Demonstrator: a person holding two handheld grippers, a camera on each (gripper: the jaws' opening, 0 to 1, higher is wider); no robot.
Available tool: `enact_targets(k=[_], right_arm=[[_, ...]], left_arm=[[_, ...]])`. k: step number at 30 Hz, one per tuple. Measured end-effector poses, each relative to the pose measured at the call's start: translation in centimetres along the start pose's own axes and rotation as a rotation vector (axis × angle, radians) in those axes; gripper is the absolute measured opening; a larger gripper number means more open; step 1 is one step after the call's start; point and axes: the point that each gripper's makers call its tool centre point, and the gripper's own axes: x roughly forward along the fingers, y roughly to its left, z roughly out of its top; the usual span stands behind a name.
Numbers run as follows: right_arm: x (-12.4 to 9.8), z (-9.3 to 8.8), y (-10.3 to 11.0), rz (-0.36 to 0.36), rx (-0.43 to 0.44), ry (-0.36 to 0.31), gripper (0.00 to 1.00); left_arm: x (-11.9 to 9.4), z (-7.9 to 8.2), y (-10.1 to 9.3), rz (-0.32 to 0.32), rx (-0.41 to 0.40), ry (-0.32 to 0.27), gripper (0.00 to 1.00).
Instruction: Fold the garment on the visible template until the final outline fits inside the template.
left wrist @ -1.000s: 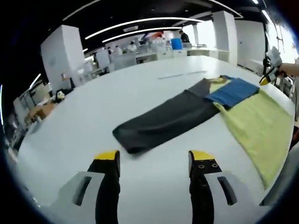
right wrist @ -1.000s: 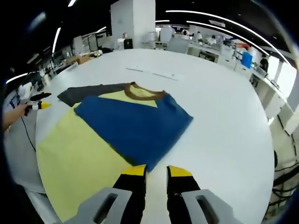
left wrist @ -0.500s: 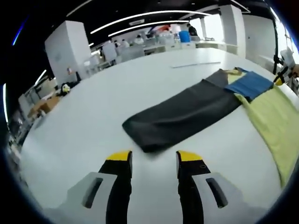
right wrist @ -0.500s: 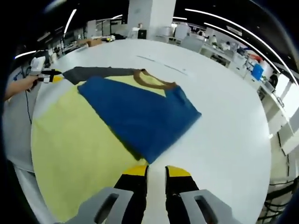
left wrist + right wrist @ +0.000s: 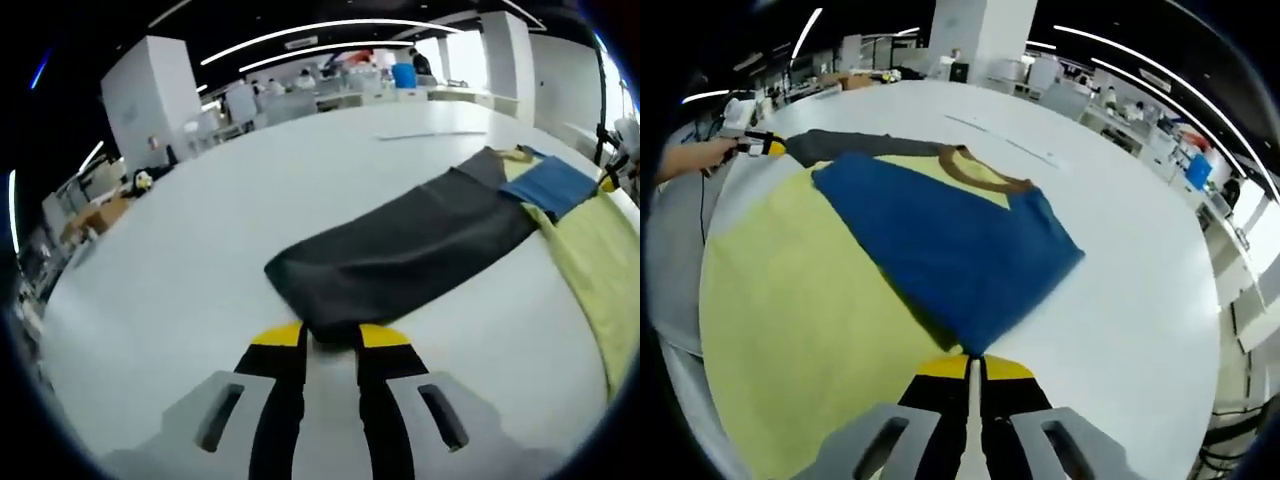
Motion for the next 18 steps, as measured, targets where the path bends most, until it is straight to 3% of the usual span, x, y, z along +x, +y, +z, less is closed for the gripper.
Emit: enact_targets(k=[3,7,13,18], right_arm=[[0.0,-0.1,-0.1,-0.006,0.0,0.004,0.0],[0.0,-0.4,-0.2,-0.022,0.011,0.015,0.0],[-0.1,-0.4,-0.3,-0.023,0.048,0.012,0.0],[-0.5,-0.5,-1.0,-0.049,0.143,-0.001,0.0]], left_arm=[[0.2,0.0,0.3,0.015,-0.027,-0.009,0.12],[0.1,0.7,0.6,0.015,-0.092,-0.059,0.0],[0.2,0.5,0.6,0.012,-0.114,-0.046,0.0],[0.2,0.4,0.7,0.017,-0.108,-0.03,0.0]])
